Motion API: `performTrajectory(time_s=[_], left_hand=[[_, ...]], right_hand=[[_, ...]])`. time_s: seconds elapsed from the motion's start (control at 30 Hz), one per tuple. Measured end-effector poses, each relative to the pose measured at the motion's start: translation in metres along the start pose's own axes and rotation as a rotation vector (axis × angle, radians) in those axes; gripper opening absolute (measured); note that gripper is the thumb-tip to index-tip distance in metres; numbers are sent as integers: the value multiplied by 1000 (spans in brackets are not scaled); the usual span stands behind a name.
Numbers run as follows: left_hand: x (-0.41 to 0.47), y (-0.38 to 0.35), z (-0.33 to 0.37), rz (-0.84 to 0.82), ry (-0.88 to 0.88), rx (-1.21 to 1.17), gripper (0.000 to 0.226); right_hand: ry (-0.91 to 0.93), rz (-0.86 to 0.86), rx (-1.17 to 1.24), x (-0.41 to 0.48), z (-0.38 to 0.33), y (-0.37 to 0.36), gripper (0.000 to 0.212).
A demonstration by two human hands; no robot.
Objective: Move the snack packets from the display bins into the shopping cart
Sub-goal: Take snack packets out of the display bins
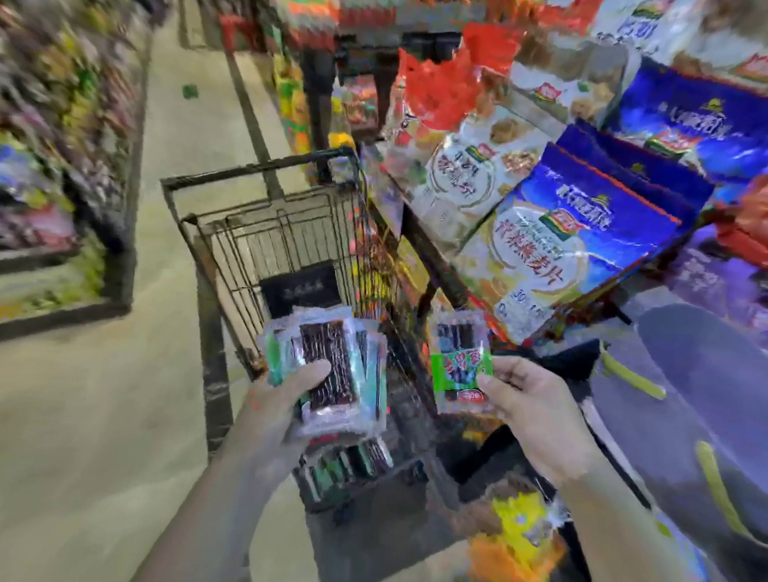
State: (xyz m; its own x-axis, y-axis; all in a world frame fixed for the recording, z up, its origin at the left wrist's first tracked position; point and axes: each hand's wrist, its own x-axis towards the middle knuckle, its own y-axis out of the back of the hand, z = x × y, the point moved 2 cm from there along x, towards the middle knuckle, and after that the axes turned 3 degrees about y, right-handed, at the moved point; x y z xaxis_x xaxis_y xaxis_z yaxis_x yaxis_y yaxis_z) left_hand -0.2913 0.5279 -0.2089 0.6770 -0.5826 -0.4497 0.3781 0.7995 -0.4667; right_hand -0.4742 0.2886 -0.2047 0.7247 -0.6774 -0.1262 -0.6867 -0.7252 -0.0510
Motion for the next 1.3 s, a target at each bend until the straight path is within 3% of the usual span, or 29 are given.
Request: performTrajectory(time_s=[0.1, 0.3, 0.43, 0.53, 0.67, 0.73, 0.8, 0.9, 0.97, 1.0, 1.1, 1.13, 1.23, 1.3], left_hand=[[11, 23, 4, 41, -6, -49, 65], [44, 42, -16, 109, -14, -26, 27], [77, 47, -43, 255, 34, -52, 28], [102, 54, -69, 397, 77, -56, 38], [133, 63, -101, 520, 150, -48, 82], [148, 71, -116, 568, 171, -49, 86], [162, 79, -133, 598, 203, -51, 79], [184, 89, -157, 600, 279, -57, 49], [200, 100, -176, 623, 313, -32, 45], [206, 105, -185, 644, 329, -20, 51], [221, 119, -213, 685, 402, -24, 100], [225, 124, -223, 692, 414, -15, 98], [234, 141, -254, 717, 470, 7, 63], [239, 150, -270, 750, 507, 60, 58]], right_hand=[[-55, -83, -26, 20, 8, -26, 14], [-200, -168, -114, 72, 43, -58, 14], [-280, -272, -161, 106, 79, -69, 17], [-333, -347, -166, 131, 104, -74, 18], [-427, -413, -204, 162, 139, -76, 15], [-479, -434, -236, 174, 156, -77, 15], [-531, -447, -274, 184, 175, -78, 16], [-617, -445, -326, 194, 210, -77, 18], [-663, -447, -383, 199, 239, -76, 25], [-678, -446, -414, 201, 255, -76, 28], [-741, -464, -479, 206, 298, -77, 27], [-763, -483, -491, 207, 311, -78, 22], [-809, -527, -554, 209, 346, -80, 21], [-823, -550, -601, 210, 368, -83, 20]])
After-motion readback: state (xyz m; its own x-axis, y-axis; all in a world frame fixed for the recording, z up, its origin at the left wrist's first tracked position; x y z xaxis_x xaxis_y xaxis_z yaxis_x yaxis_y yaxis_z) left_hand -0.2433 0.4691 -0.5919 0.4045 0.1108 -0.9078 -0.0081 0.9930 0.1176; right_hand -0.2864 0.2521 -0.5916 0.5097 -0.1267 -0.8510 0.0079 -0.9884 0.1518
